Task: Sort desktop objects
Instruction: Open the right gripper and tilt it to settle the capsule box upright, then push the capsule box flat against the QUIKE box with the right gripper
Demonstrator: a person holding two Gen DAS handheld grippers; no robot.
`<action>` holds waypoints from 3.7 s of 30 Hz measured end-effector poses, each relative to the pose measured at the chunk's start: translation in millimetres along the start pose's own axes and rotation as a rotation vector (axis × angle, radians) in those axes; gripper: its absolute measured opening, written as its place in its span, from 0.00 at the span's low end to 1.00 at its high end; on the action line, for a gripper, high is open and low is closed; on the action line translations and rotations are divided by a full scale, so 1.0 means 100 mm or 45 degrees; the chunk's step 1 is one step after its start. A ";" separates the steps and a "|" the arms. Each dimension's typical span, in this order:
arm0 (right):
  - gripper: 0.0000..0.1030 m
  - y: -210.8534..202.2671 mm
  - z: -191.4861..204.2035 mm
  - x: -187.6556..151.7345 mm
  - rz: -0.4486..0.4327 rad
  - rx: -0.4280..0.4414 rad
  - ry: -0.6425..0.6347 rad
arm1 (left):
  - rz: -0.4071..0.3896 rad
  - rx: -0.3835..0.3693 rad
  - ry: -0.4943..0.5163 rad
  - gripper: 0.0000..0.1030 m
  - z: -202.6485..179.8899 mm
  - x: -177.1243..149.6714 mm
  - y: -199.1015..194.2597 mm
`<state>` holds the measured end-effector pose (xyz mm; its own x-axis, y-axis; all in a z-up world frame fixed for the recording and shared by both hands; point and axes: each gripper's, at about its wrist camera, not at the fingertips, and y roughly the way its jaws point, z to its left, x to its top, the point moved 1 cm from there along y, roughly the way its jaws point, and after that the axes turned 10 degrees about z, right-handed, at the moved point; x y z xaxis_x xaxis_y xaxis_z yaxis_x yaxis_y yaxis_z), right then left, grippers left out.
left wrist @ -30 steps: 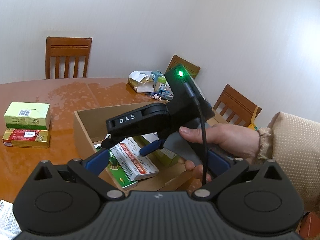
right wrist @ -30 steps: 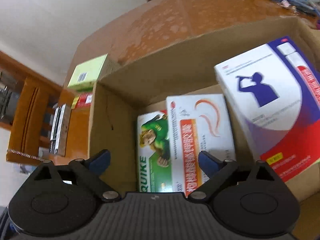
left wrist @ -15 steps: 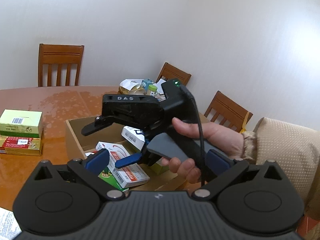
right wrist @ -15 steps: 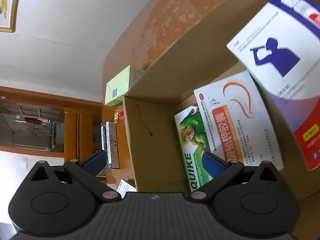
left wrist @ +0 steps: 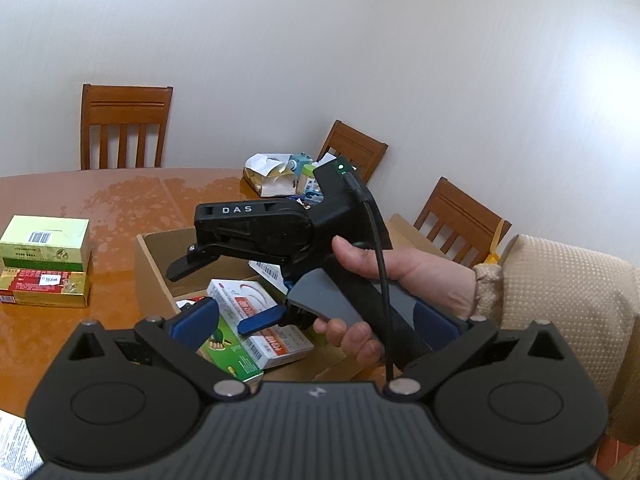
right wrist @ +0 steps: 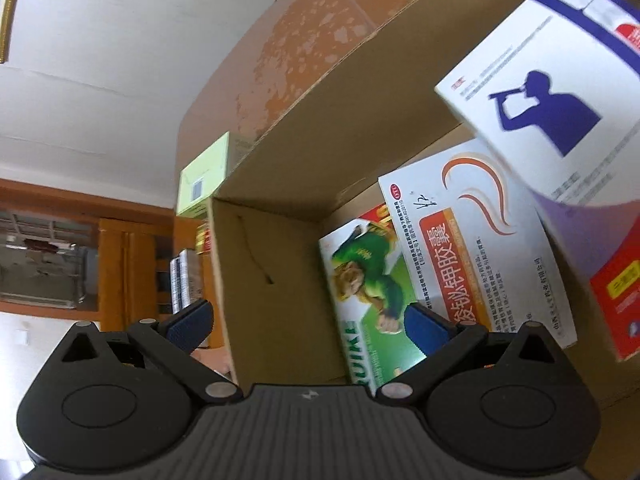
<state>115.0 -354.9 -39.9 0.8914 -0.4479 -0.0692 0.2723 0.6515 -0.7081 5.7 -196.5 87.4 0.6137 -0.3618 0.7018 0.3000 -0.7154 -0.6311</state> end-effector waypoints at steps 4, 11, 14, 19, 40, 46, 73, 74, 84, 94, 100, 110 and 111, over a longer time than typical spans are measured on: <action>1.00 0.01 -0.04 0.02 -0.007 -0.048 0.006 | 0.001 -0.004 -0.002 1.00 0.00 -0.01 -0.02; 1.00 -0.01 -0.06 0.02 -0.013 -0.030 0.014 | 0.002 -0.004 -0.010 1.00 0.03 0.00 -0.01; 1.00 -0.10 0.00 0.03 -0.040 -0.042 -0.019 | 0.002 -0.001 -0.010 1.00 0.04 0.00 -0.01; 1.00 -0.31 0.03 0.08 -0.133 -0.092 -0.069 | -0.001 0.008 -0.023 1.00 0.05 0.00 0.01; 1.00 -0.61 0.26 0.07 -0.264 -0.329 -0.262 | 0.023 0.055 -0.049 1.00 0.02 0.00 0.14; 1.00 -0.45 0.23 0.16 -0.168 -0.426 -0.274 | 0.038 0.086 -0.061 1.00 0.01 0.00 0.18; 1.00 0.16 0.30 -0.13 0.273 -0.750 -0.484 | 0.069 0.136 -0.075 1.00 -0.01 -0.04 0.18; 1.00 0.19 0.29 -0.15 0.294 -0.776 -0.485 | 0.069 0.137 -0.078 1.00 0.00 -0.04 0.18; 1.00 0.37 0.25 -0.23 0.423 -0.791 -0.460 | 0.075 0.144 -0.092 1.00 0.03 -0.06 0.18; 1.00 0.42 0.15 -0.22 0.436 -0.802 -0.401 | 0.085 0.146 -0.093 1.00 0.06 -0.07 0.22; 1.00 0.43 0.11 -0.19 0.410 -0.808 -0.388 | 0.098 0.173 -0.102 1.00 0.07 -0.07 0.24; 1.00 0.39 0.09 -0.17 0.339 -0.789 -0.360 | 0.096 0.170 -0.106 1.00 0.08 -0.08 0.23; 1.00 0.39 0.10 -0.17 0.337 -0.788 -0.362 | 0.092 0.165 -0.104 1.00 0.08 -0.08 0.22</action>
<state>113.7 -316.0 -59.3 0.9816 -0.0918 -0.1676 -0.1451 0.2125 -0.9663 13.2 -205.0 65.2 0.6927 -0.3564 0.6270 0.3411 -0.6041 -0.7202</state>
